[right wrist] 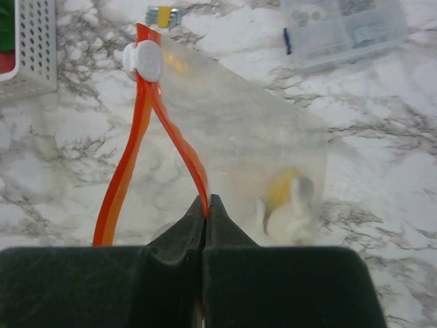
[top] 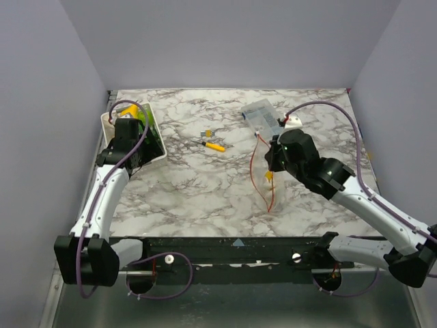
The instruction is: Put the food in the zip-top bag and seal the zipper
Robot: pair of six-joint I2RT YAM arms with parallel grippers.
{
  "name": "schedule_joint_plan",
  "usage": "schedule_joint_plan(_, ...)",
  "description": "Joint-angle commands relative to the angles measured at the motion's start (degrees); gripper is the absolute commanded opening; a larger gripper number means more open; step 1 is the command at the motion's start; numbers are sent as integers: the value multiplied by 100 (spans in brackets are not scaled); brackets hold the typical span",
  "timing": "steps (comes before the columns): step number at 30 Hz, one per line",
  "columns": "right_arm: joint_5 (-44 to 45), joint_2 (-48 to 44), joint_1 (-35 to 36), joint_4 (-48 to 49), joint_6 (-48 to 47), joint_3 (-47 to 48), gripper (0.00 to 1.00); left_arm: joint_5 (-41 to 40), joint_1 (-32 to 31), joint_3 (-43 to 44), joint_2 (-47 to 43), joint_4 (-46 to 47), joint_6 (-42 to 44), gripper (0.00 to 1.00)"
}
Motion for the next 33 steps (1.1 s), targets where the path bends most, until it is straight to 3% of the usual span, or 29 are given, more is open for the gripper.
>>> schedule_joint_plan(1, -1100, 334, 0, 783, 163, -183, 1, -447, 209, 95, 535, 420, 396, 77)
schedule_joint_plan(12, -898, 528, 0, 909, -5, -279, 1, -1311, 229, 540, 2134, 620, 914, 61)
schedule_joint_plan(17, -996, 520, 0, 982, -8, -325, 1, -1052, 305, 814, 2743, 633, 1057, 71)
schedule_joint_plan(29, -1000, 390, 0, 1028, -13, -374, 1, -941, 437, 817, 3353, 805, 993, 73)
schedule_joint_plan(31, -1023, 389, 0, 1020, -5, -366, 1, -960, 436, 821, 3417, 825, 1001, 70)
schedule_joint_plan(33, -1031, 400, 0, 1020, -2, -353, 1, -1000, 436, 843, 3451, 805, 1043, 59)
